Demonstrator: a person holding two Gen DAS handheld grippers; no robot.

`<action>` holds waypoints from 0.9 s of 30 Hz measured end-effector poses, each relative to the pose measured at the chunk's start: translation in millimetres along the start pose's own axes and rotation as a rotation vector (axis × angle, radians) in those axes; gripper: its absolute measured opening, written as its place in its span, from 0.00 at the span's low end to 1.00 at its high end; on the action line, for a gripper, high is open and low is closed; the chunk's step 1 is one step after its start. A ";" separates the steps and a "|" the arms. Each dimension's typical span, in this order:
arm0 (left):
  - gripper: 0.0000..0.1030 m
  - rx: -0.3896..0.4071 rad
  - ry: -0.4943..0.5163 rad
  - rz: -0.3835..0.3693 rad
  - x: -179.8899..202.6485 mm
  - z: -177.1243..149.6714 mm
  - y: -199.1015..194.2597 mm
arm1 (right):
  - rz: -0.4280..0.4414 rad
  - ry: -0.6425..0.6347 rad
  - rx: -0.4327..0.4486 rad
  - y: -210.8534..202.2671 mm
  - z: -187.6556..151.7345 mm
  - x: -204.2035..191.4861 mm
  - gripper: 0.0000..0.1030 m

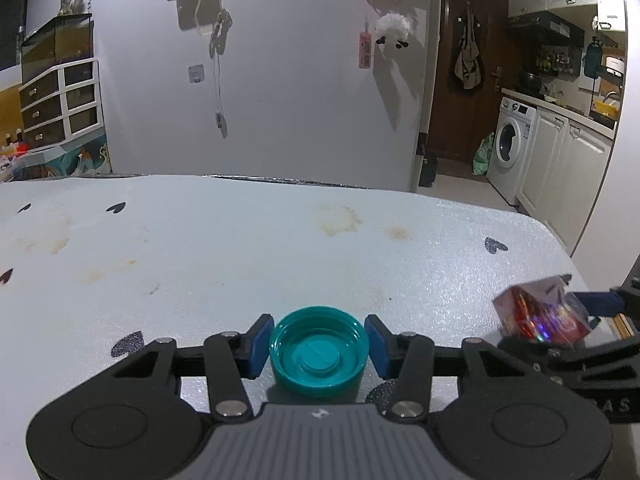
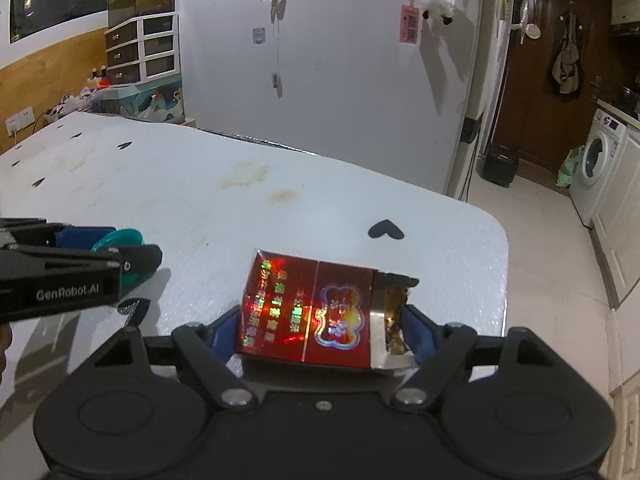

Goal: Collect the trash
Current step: 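Lift the cigarette pack and bottle cap off the table toward the bin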

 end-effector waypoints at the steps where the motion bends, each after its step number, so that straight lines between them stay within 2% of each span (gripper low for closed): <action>1: 0.49 0.002 -0.001 -0.003 -0.4 0.5 -0.6 | -0.001 -0.001 -0.002 -2.2 -0.6 0.3 0.79; 8: 0.49 0.018 0.000 -0.028 4.6 3.0 -8.3 | -0.020 0.045 0.010 -16.0 -12.1 12.4 0.78; 15: 0.49 0.014 0.006 -0.028 13.1 -2.3 -19.5 | 0.000 0.105 0.017 -30.2 -22.2 18.2 0.77; 22: 0.49 0.049 0.062 -0.022 29.9 -2.5 -48.1 | -0.008 0.095 0.055 -63.3 -25.8 23.9 0.77; 27: 0.49 0.044 0.083 -0.025 44.1 -12.3 -62.3 | -0.025 0.106 0.074 -87.7 -31.9 35.4 0.77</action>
Point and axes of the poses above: each gripper's, at about its wrist camera, not at the fingertips, and y roughly the way its jaws point, x to its right, z to its top, the point moved 1 cm from there along y, roughly the way its jaws point, and after that the axes turned 11 degrees about -z, right-handed, at the moved point
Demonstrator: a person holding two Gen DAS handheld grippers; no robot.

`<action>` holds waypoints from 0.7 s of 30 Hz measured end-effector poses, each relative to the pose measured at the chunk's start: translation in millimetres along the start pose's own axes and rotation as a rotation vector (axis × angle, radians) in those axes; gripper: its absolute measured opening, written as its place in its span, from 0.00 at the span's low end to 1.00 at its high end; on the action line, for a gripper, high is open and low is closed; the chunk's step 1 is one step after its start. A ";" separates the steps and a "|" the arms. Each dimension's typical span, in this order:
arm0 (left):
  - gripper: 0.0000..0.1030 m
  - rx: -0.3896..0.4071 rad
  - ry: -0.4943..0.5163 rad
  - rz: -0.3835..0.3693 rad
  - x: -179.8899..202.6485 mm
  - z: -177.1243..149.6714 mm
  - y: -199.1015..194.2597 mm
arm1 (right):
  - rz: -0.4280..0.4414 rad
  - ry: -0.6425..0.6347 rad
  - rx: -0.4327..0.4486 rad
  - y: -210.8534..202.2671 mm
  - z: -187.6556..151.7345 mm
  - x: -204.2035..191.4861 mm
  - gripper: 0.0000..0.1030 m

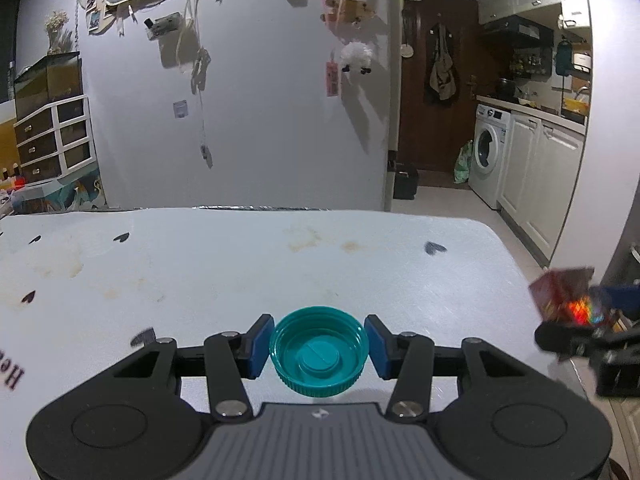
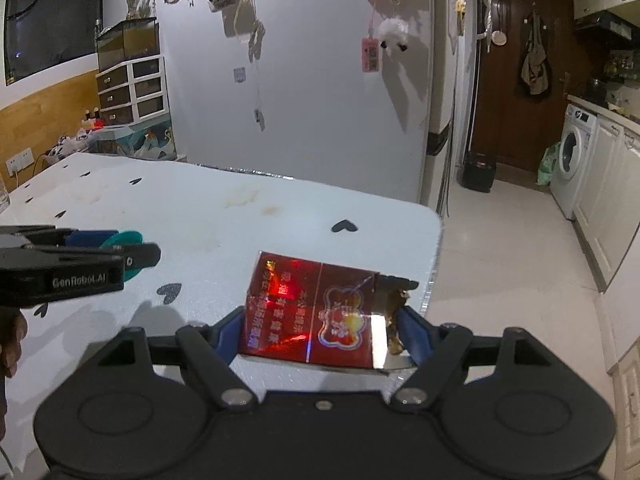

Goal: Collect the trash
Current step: 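Lift the cigarette pack and bottle cap off the table toward the bin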

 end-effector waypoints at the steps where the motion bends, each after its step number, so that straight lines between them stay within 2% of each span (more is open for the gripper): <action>1: 0.49 -0.001 0.001 -0.004 4.2 -3.0 -3.2 | -0.002 0.005 0.003 -4.8 -0.7 3.5 0.77; 6: 0.49 0.010 -0.019 -0.049 22.3 -16.6 -24.1 | -0.024 0.019 0.014 -30.1 -9.3 18.2 0.77; 21: 0.49 -0.020 0.066 -0.058 93.8 -50.1 -87.5 | -0.073 0.063 0.048 -118.9 -50.6 56.2 0.77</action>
Point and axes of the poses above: each gripper's, at about its wrist camera, not at the fingertips, and y roughly the way its jaws point, x to its right, z to its top, the point moved 1 cm from there along y, roughly the way its jaws point, and after that the axes turned 11 degrees about -z, right-handed, at the moved point
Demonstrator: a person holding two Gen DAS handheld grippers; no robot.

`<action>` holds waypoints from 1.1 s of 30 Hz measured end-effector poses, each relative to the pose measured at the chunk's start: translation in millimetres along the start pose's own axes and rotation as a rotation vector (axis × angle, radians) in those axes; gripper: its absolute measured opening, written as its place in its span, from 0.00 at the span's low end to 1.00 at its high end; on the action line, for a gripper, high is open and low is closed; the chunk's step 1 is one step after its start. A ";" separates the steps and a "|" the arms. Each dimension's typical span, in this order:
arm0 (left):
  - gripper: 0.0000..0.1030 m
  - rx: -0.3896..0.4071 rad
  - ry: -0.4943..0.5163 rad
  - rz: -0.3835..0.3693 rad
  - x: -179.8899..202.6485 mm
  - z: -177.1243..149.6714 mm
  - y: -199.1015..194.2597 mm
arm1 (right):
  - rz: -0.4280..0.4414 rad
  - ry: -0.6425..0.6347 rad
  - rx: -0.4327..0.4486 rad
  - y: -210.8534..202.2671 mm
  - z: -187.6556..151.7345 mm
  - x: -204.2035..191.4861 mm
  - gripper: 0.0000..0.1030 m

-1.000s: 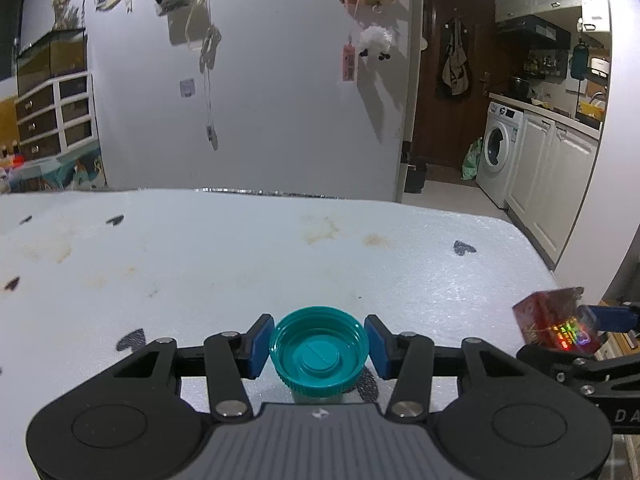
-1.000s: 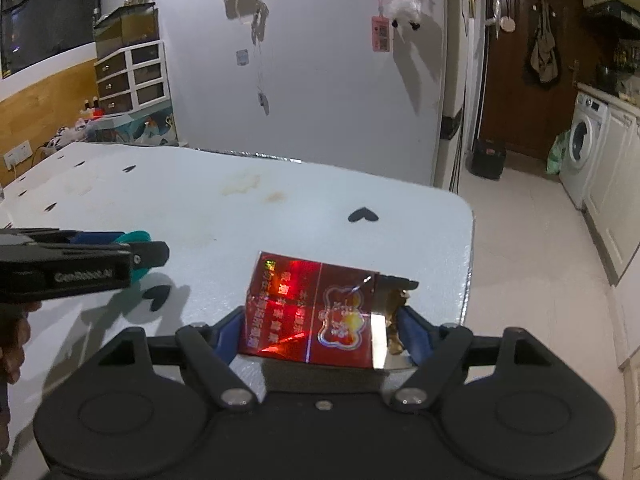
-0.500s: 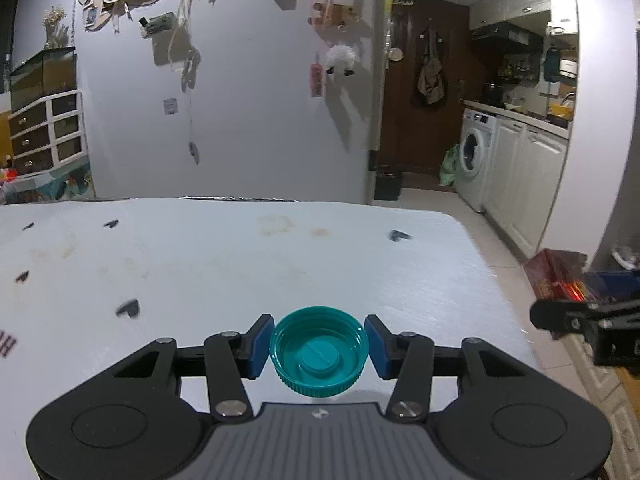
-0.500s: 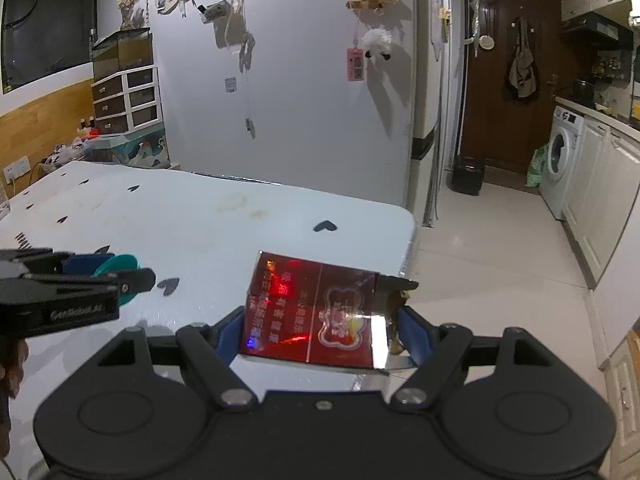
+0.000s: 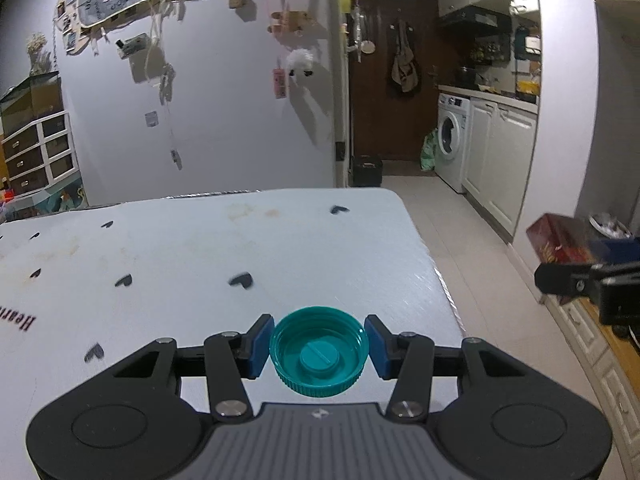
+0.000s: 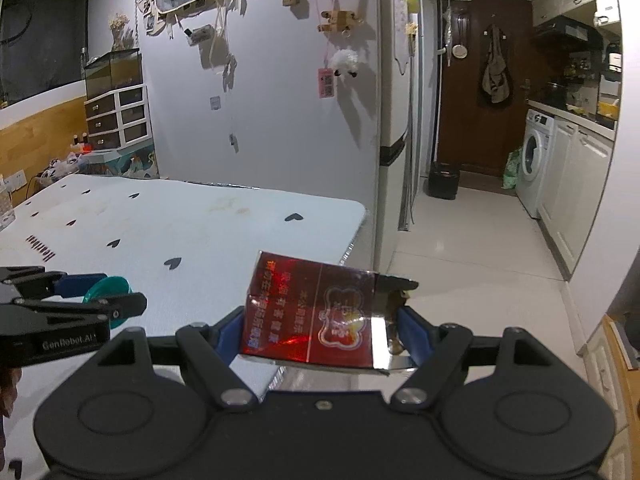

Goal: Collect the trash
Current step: 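Lift the cigarette pack and bottle cap off the table toward the bin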

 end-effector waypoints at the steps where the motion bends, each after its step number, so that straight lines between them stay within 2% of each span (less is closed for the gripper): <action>1: 0.49 -0.004 0.006 -0.001 5.5 -2.8 -3.2 | -0.007 -0.001 0.000 -6.1 -3.7 3.7 0.77; 13: 0.49 0.016 0.020 -0.039 60.8 -24.1 -42.1 | -0.062 0.029 0.000 -65.8 -48.5 46.1 0.77; 24: 0.49 0.025 0.034 -0.087 118.1 -37.4 -51.5 | -0.112 0.043 0.005 -108.5 -86.5 84.8 0.77; 33: 0.49 0.009 0.058 -0.143 167.4 -55.0 -45.2 | -0.149 0.053 -0.009 -127.2 -116.0 113.2 0.77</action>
Point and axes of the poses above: each gripper's, at about its wrist camera, not at the fingertips, and y roughly the way its jaws point, x to its right, z to its top, the point moved 1 cm from there along y, roughly the way its jaws point, and after that the axes turned 11 degrees about -z, right-handed, at the moved point
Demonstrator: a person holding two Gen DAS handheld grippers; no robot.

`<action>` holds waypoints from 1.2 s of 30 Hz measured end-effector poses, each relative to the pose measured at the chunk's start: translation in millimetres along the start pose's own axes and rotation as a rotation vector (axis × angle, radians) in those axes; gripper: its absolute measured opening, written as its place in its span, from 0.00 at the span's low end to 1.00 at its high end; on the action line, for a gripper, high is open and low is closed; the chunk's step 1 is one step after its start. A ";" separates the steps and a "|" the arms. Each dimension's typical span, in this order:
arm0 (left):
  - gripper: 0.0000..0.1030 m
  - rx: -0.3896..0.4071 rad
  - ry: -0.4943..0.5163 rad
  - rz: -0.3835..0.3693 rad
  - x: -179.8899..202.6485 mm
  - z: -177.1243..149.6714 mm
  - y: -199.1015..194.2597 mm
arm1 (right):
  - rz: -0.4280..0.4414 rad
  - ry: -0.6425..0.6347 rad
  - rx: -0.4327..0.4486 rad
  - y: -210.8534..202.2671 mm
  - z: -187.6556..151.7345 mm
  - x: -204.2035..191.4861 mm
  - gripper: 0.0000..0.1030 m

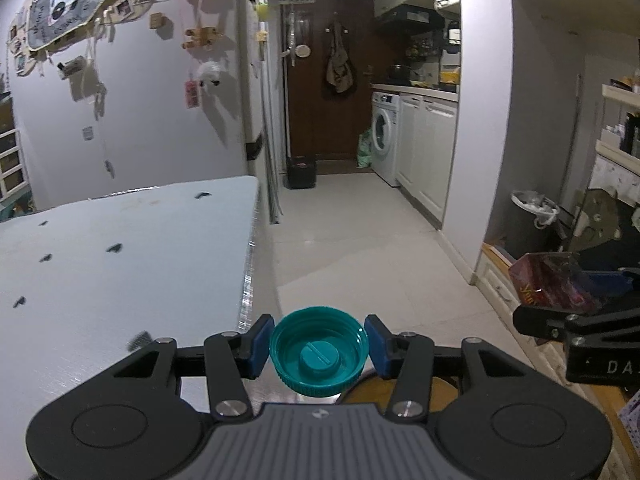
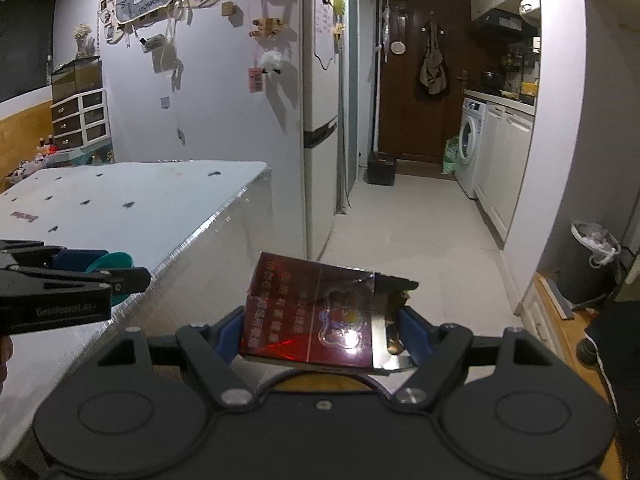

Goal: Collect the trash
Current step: 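Lift the cigarette pack and bottle cap off the table toward the bin, then carry the cigarette pack and bottle cap over the trash bin opening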

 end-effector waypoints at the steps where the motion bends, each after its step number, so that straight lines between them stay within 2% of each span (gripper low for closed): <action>1: 0.49 -0.003 0.002 -0.006 4.0 -2.4 1.9 | -0.007 0.000 -0.002 -1.2 -3.6 3.7 0.77; 12: 0.49 -0.083 -0.007 -0.066 29.4 -42.4 39.2 | -0.029 0.011 -0.081 15.9 -52.7 25.3 0.77; 20: 0.49 -0.190 -0.046 -0.088 36.0 -71.9 94.1 | 0.001 -0.035 -0.200 55.9 -95.8 27.6 0.78; 29: 0.49 -0.275 -0.111 -0.096 24.7 -95.0 145.8 | 0.020 -0.071 -0.338 112.3 -138.5 28.6 0.78; 36: 0.49 -0.309 -0.137 -0.117 16.0 -103.2 173.8 | 0.100 -0.057 -0.450 156.5 -159.2 7.8 0.78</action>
Point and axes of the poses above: each gripper's, at about its wrist camera, not at the fingertips, and y roughly the way its jaws point, x to its right, z to its top, the point moved 1 cm from there along y, roughly the way its jaws point, and after that the axes turned 11 degrees about -z, right-handed, at the moved point
